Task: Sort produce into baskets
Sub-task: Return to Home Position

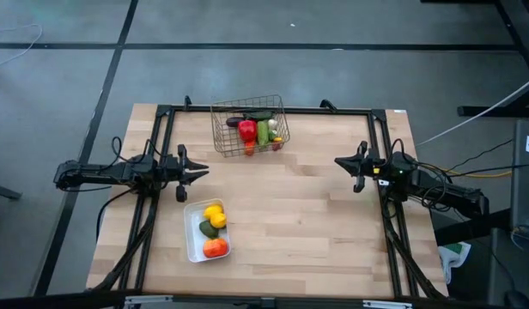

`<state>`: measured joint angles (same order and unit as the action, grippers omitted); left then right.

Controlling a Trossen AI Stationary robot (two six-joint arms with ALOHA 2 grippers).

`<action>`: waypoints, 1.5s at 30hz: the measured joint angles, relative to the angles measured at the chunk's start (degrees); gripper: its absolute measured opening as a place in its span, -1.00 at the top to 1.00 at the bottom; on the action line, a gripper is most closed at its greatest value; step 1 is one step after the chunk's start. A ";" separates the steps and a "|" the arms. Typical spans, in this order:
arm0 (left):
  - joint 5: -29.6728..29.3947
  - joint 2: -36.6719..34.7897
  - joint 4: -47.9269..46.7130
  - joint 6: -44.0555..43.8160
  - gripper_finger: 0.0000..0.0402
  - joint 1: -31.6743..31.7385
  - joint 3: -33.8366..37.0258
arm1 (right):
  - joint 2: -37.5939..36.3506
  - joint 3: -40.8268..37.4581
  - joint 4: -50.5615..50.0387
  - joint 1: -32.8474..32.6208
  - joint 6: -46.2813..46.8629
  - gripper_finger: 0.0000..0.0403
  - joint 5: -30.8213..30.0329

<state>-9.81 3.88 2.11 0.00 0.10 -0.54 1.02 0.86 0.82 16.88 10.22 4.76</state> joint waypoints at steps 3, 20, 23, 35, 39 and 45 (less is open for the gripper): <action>-0.01 0.00 0.00 0.01 0.66 0.00 0.00 | 0.00 0.00 -0.04 0.00 0.00 0.99 0.23; 0.00 0.00 0.00 0.01 0.66 0.00 0.00 | 0.00 0.04 -0.39 0.00 0.00 0.99 -1.31; 0.00 0.00 0.02 0.01 0.66 0.00 0.00 | 0.00 0.04 -0.39 0.00 0.00 0.99 -1.38; -0.01 0.00 0.00 0.00 0.66 0.00 0.00 | 0.00 0.04 -0.42 0.00 0.00 0.99 -1.60; 0.00 0.00 0.00 0.01 0.66 0.00 0.00 | 0.00 0.04 -0.41 0.00 0.00 0.99 -1.60; -0.01 0.00 0.01 0.00 0.66 0.00 0.00 | 0.00 0.04 -0.41 0.00 0.00 0.99 -1.60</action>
<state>-9.82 3.88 2.12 0.00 0.10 -0.54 1.02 0.91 0.40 16.88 10.22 3.16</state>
